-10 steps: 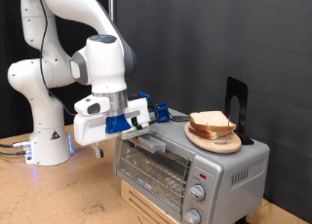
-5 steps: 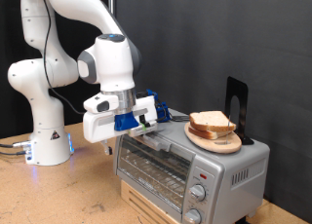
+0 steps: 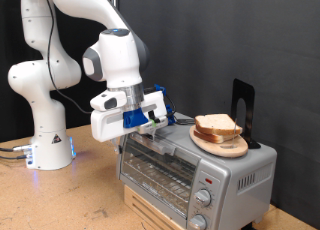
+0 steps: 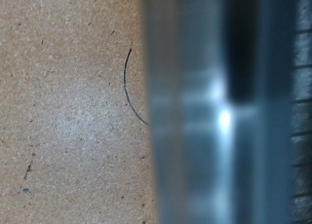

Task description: Make a piece of toast with the oven

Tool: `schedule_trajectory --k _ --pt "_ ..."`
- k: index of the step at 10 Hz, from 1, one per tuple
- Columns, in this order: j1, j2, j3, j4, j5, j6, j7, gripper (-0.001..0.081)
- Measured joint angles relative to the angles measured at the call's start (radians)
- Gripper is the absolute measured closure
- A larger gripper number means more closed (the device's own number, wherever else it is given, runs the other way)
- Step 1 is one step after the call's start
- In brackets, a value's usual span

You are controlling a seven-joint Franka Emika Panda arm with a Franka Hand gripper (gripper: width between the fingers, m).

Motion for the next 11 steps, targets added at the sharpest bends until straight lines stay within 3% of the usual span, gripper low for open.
schedule_trajectory --k 4,7,11 --pt "-0.012 -0.037 -0.002 -0.002 -0.022 -0.081 0.009 -0.0003" --pt "-0.048 -0.041 -0.003 -0.009 -0.090 -0.084 0.026 -0.0003" --pt "-0.079 -0.070 -0.031 -0.048 -0.110 -0.075 -0.043 -0.0003"
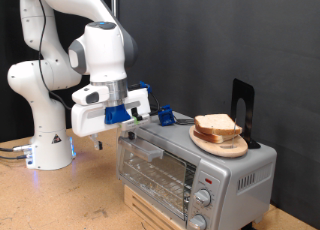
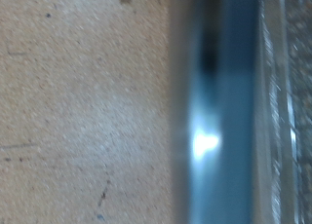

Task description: Make a piece of toast with the oven

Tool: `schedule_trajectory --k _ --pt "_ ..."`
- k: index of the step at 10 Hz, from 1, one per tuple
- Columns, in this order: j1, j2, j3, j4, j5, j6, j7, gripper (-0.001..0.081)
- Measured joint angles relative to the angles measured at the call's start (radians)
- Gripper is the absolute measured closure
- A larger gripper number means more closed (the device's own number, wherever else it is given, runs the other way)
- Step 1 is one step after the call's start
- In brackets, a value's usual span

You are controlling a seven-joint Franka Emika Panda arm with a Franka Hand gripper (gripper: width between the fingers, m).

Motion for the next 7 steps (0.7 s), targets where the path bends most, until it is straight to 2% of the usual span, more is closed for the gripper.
schedule_trajectory --k 3,7 --pt "-0.026 -0.043 -0.009 -0.067 -0.044 -0.001 -0.025 -0.0003" --pt "-0.064 -0.046 -0.010 -0.099 -0.075 0.034 -0.018 -0.0003"
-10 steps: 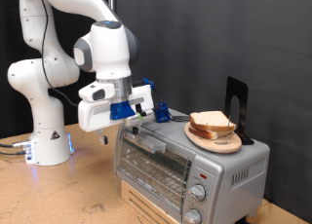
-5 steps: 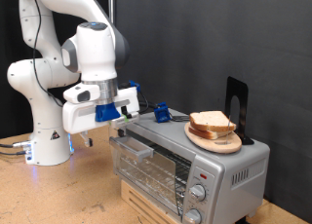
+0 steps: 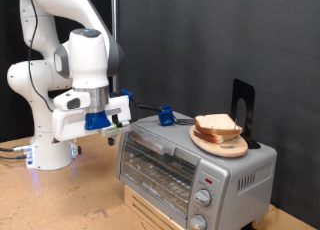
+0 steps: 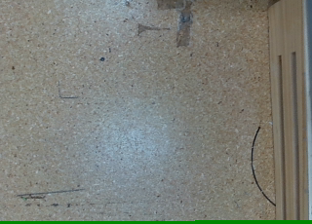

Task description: Make a piece of toast with the oven

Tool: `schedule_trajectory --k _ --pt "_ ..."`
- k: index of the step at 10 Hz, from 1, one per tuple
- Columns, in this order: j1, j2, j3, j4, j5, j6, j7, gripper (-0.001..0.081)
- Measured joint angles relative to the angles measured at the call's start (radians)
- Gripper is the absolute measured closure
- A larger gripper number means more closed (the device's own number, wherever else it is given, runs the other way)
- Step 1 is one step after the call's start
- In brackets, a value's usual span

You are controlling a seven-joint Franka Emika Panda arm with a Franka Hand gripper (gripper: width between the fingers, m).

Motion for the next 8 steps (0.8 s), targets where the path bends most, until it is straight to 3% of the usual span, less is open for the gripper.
schedule_trajectory --k 2,4,6,8 --pt "0.010 0.000 0.000 0.004 0.060 0.018 -0.021 -0.0003" --pt "0.057 -0.015 0.003 0.028 0.164 0.012 -0.066 -0.0003" --pt "0.089 -0.042 0.022 0.044 0.186 -0.014 -0.061 -0.0003" --pt "0.096 -0.057 0.046 0.047 0.182 -0.042 -0.035 -0.0003"
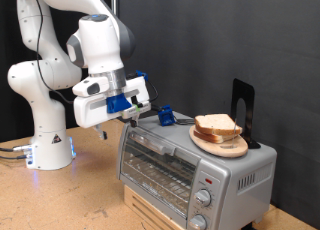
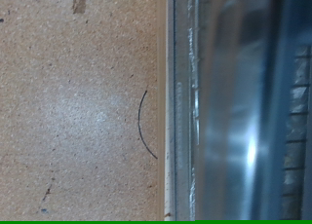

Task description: Make a piece of toast with the oven

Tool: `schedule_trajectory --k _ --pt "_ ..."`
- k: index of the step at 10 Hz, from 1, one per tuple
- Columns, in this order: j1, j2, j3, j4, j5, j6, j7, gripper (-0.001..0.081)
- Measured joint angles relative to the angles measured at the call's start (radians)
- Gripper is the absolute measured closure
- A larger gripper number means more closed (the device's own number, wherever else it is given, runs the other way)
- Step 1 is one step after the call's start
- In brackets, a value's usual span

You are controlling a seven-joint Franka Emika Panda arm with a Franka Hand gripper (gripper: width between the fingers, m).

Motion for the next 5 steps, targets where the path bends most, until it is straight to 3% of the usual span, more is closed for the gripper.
schedule_trajectory --k 5 --pt "-0.030 0.028 0.023 0.007 -0.069 -0.003 0.104 -0.0003"
